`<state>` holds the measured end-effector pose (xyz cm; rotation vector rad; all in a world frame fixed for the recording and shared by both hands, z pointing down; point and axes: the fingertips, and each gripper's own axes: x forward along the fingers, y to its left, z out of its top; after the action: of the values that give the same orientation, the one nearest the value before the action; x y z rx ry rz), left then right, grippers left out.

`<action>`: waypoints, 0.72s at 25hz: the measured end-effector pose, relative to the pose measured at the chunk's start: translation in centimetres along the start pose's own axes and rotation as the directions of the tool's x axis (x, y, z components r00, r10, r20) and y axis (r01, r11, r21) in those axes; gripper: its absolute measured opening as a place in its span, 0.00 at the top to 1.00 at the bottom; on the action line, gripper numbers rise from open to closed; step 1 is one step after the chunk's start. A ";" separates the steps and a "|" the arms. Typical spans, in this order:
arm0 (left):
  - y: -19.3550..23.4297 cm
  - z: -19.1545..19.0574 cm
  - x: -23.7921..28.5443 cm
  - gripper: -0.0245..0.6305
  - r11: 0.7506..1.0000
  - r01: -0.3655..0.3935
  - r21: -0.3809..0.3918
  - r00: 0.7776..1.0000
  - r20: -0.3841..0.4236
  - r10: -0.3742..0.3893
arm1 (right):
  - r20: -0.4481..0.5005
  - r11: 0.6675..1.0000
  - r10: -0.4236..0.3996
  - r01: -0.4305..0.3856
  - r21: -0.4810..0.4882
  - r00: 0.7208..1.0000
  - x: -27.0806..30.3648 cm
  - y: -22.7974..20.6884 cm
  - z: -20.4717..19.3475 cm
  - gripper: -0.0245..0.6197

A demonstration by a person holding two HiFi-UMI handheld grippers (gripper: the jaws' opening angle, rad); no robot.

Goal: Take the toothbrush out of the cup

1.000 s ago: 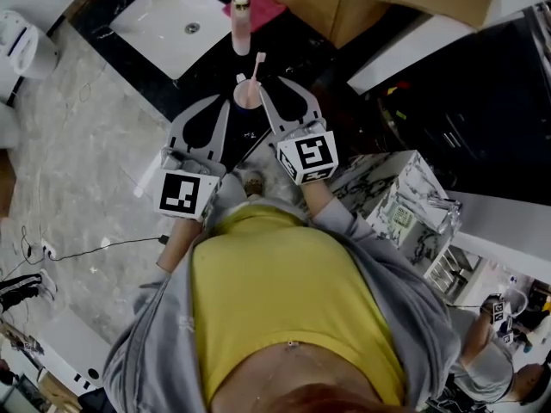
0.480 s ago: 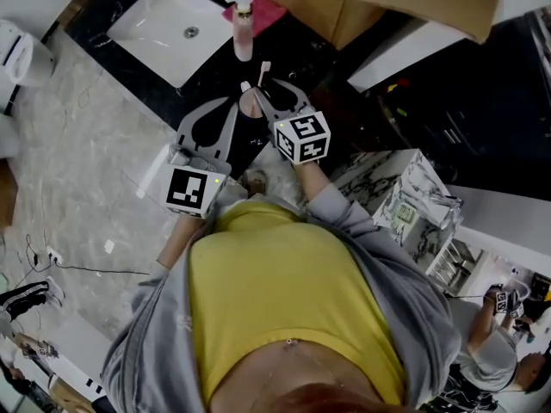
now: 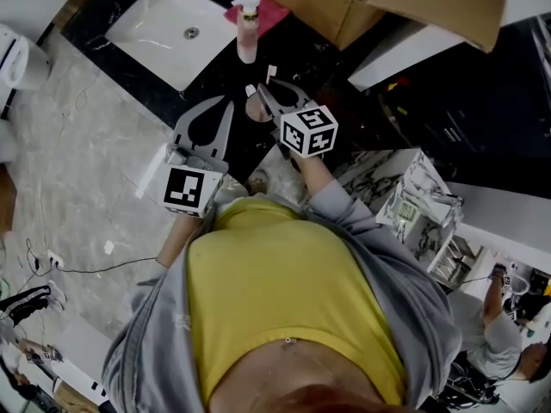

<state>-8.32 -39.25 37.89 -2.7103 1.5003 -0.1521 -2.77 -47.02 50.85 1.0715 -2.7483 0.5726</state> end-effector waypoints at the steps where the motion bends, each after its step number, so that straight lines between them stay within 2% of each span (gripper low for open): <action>1: 0.1 0.0 0.1 0.96 1.000 0.004 -0.003 1.000 -0.001 -0.004 | 0.005 1.000 -0.001 0.001 0.005 1.000 -0.1 0.0 0.1 0.88; 10: -0.1 0.3 1.2 0.96 0.999 0.037 0.000 0.999 0.014 -0.037 | 0.121 0.999 -0.015 0.011 0.031 0.993 -2.3 0.1 5.1 0.91; 18: -0.5 1.2 2.2 0.96 0.998 0.059 0.017 0.998 0.032 -0.059 | 0.236 0.998 -0.042 0.053 -0.040 0.971 -5.8 1.5 11.6 0.92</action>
<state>-6.64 -40.91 36.92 -2.7322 1.4055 -0.1200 0.60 -47.04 38.22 1.2655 -2.9080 0.3962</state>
